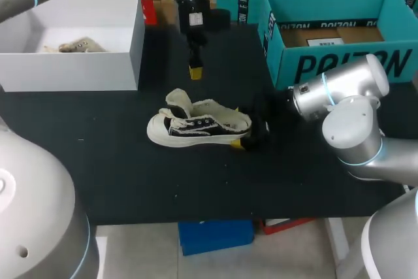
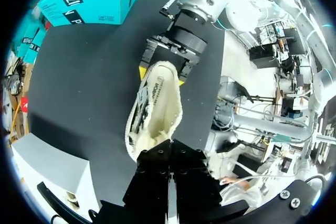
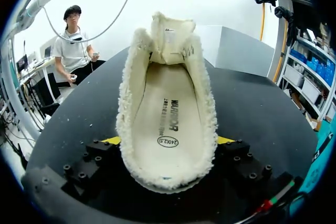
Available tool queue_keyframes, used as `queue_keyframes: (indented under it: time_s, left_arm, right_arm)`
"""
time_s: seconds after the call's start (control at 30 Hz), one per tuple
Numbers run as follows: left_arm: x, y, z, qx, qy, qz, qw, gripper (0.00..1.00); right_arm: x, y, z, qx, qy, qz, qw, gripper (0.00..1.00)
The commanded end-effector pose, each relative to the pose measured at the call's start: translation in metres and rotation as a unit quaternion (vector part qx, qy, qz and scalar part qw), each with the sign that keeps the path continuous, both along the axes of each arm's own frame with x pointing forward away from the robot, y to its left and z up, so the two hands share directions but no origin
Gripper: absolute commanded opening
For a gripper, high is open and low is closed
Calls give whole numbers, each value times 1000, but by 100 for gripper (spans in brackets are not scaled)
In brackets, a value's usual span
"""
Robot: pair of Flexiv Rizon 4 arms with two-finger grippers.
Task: Take the shoe out of the shoebox, open the shoe tongue, remove and reinsert the insole, then place the shoe into the shoebox
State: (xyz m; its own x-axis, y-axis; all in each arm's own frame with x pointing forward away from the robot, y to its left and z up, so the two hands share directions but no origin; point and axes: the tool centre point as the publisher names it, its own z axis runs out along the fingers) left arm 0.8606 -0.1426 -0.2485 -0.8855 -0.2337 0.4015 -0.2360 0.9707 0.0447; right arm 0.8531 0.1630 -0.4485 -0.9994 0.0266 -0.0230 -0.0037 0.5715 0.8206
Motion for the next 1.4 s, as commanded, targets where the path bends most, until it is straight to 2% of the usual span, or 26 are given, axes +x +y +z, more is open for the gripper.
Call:
queue_keyframes:
  time_s: [0.03,0.17,0.83,1.1,1.4]
  left_arm:
    - [-7,5,-4,-32,-15,6,999,0]
    - [-10,6,-1,-51,-29,-2,998,0]
    - [-10,6,-1,-51,-29,-2,998,0]
    - [-13,10,-8,-72,-18,-39,996,0]
    - [-19,2,-32,-89,-21,-71,993,0]
  right_arm:
    - [1,2,-7,-1,1,0,1000,0]
    - [1,2,-7,-1,1,0,1000,0]
    - [1,2,-7,-1,1,0,1000,0]
    - [1,2,-7,-1,1,0,1000,0]
    - [1,2,-7,-1,1,0,1000,0]
